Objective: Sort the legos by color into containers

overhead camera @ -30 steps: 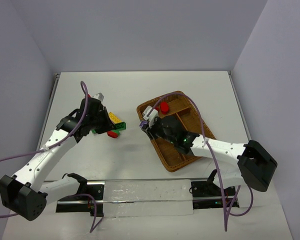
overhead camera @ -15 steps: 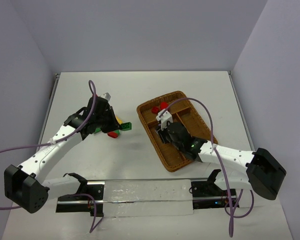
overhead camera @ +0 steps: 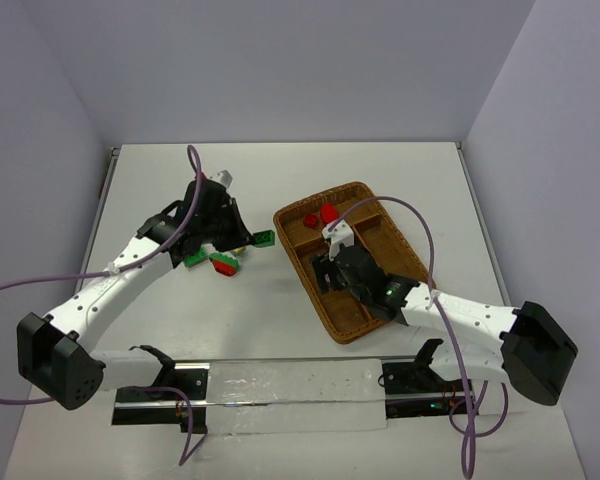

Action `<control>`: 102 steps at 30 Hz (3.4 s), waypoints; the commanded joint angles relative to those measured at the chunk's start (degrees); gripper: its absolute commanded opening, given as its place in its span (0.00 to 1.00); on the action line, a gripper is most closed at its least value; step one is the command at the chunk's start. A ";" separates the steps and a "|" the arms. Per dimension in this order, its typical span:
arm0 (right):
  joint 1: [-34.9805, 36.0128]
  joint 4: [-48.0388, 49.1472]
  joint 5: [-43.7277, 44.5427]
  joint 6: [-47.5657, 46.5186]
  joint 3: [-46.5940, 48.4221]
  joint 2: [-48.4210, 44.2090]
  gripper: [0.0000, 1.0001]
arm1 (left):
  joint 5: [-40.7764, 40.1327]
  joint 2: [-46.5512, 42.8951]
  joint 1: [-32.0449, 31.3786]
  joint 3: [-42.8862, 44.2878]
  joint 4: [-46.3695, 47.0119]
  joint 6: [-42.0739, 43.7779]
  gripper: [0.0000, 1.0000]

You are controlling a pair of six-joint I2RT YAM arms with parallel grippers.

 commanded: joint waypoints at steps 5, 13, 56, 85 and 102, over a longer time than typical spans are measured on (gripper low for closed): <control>-5.73 -3.28 7.80 8.98 2.29 -16.08 0.82 | -1.74 6.76 -4.90 5.37 3.52 -0.94 0.00; -20.83 -19.23 11.01 23.84 7.75 -23.39 0.85 | -1.34 21.22 -15.08 17.21 6.60 -2.15 0.00; -21.15 -13.95 0.40 21.07 8.11 -20.29 0.84 | -27.29 11.71 -3.56 1.42 -7.21 -6.58 0.77; -20.97 -11.55 -5.46 19.14 8.54 -19.62 0.81 | -32.74 12.06 9.96 -1.67 -5.21 -6.30 0.92; -20.54 -11.23 -6.89 19.84 9.51 -17.51 0.80 | -21.36 11.85 9.93 -11.81 6.87 -14.99 0.75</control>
